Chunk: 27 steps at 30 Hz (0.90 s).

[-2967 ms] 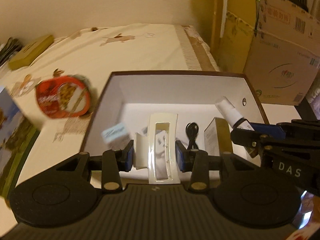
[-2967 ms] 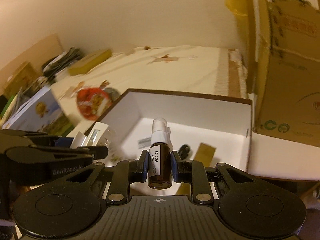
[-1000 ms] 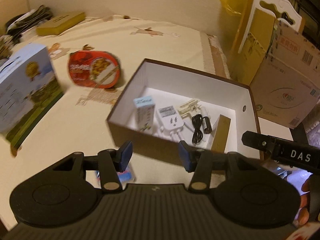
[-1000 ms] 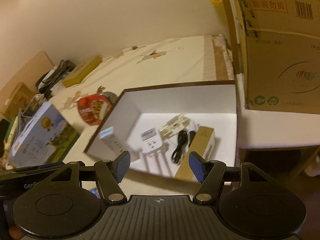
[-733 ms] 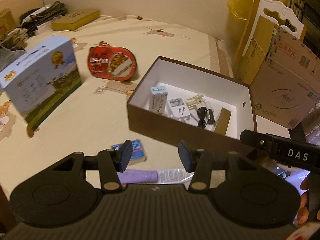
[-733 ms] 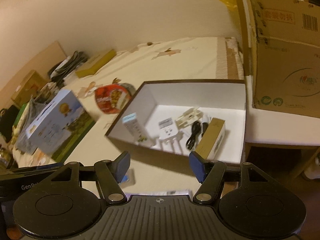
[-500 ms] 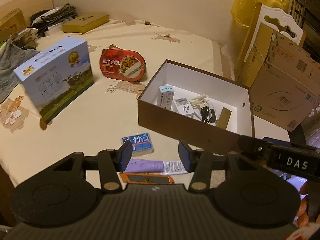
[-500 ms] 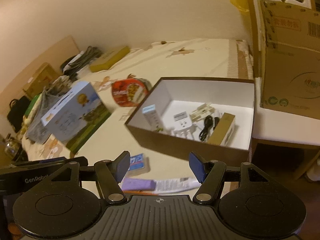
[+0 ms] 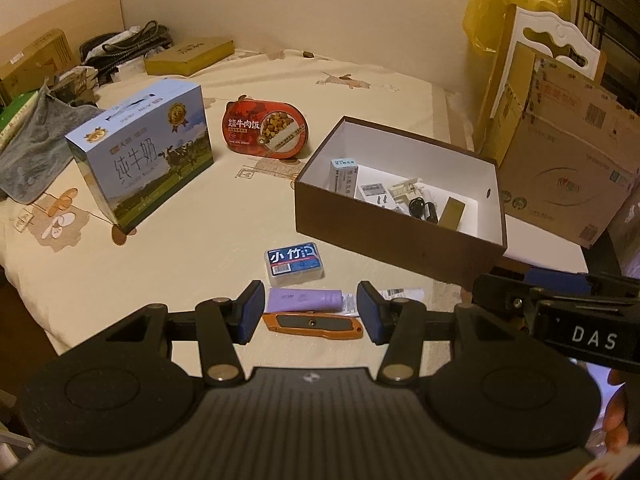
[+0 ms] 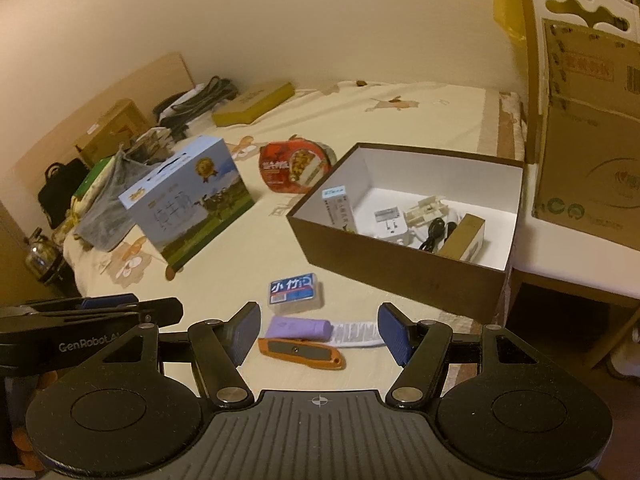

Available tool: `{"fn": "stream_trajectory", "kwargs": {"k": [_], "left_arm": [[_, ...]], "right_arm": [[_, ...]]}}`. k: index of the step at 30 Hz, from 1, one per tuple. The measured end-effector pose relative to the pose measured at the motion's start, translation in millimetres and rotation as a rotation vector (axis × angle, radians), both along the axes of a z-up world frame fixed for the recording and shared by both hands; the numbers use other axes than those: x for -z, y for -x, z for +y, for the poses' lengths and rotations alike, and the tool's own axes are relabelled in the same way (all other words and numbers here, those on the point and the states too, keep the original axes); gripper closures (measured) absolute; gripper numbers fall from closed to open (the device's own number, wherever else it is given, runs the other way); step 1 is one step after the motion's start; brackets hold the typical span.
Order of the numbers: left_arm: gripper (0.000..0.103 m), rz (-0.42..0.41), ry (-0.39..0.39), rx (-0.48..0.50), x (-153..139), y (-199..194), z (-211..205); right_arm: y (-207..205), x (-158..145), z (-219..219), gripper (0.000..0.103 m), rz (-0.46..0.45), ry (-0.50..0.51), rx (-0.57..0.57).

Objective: Organize rigid objects
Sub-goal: 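Move the left gripper toward the orange utility knife while the right gripper approaches the white tube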

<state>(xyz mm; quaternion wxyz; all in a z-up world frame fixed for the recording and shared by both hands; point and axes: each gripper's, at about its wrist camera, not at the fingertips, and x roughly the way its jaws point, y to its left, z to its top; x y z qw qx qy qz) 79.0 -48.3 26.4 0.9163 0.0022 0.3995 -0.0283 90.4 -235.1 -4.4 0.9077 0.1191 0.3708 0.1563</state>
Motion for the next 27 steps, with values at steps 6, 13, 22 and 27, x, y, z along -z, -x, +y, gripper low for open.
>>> {"fn": "stream_trajectory", "kwargs": {"k": [6, 13, 22, 27], "left_arm": [[0.057, 0.003, -0.019, 0.014, 3, 12, -3], [0.057, 0.025, 0.001, 0.013, 14, 7, 6], [0.057, 0.098, 0.029, -0.024, 52, -4, 26], [0.057, 0.147, 0.038, -0.043, 71, -10, 33]], "right_arm": [[10, 1, -3, 0.041, -0.011, -0.008, -0.003], [6, 9, 2, 0.041, 0.009, 0.009, 0.001], [-8, 39, 16, 0.041, 0.073, 0.058, -0.035], [-21, 58, 16, 0.041, 0.116, 0.060, -0.032]]}}
